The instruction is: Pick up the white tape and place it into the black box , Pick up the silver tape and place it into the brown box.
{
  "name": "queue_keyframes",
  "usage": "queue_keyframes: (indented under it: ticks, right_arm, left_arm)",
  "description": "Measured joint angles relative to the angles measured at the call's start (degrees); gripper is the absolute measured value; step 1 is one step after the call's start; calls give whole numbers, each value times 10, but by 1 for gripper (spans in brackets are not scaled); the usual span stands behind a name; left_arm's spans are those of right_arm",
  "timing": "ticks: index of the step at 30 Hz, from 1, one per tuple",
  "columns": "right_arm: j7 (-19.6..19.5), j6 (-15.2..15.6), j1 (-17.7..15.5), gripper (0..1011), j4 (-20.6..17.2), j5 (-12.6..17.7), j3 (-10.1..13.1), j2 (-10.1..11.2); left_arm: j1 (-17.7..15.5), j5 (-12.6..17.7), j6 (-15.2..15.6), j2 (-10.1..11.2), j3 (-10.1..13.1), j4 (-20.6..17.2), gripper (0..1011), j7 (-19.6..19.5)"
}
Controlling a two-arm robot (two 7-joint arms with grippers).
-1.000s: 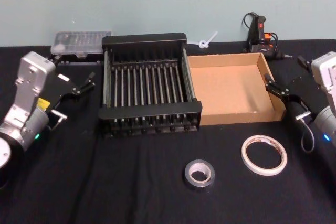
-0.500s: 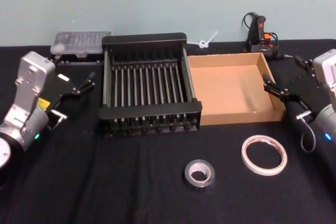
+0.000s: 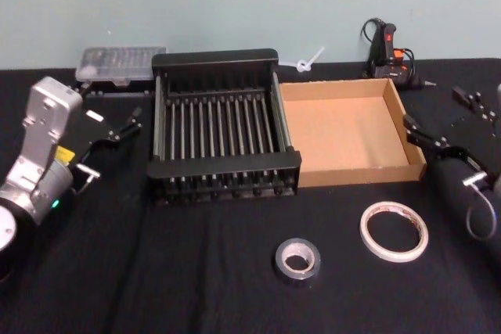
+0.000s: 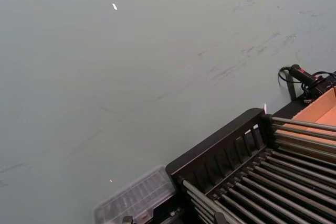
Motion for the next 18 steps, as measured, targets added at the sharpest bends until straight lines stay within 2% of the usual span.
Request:
queue_keyframes:
  ticks: [3,6,7,10,18]
  right_arm:
    - [6,13,-21,1002,-24,14,13,11]
    - [17,36,-56,1002,-59,38,36,27]
    - [17,36,-56,1002,-59,38,36,27]
    - [30,58,-88,1003,-84,55,52,40]
    - [50,89,-132,1002,-106,65,63,52]
  left_arm:
    - [0,0,0,0,0,0,1001,0]
    - [0,0,0,0,0,0,1001,0]
    - [0,0,0,0,0,0,1001,0]
    - [0,0,0,0,0,0,1001,0]
    - [0,0,0,0,0,0,1001,0]
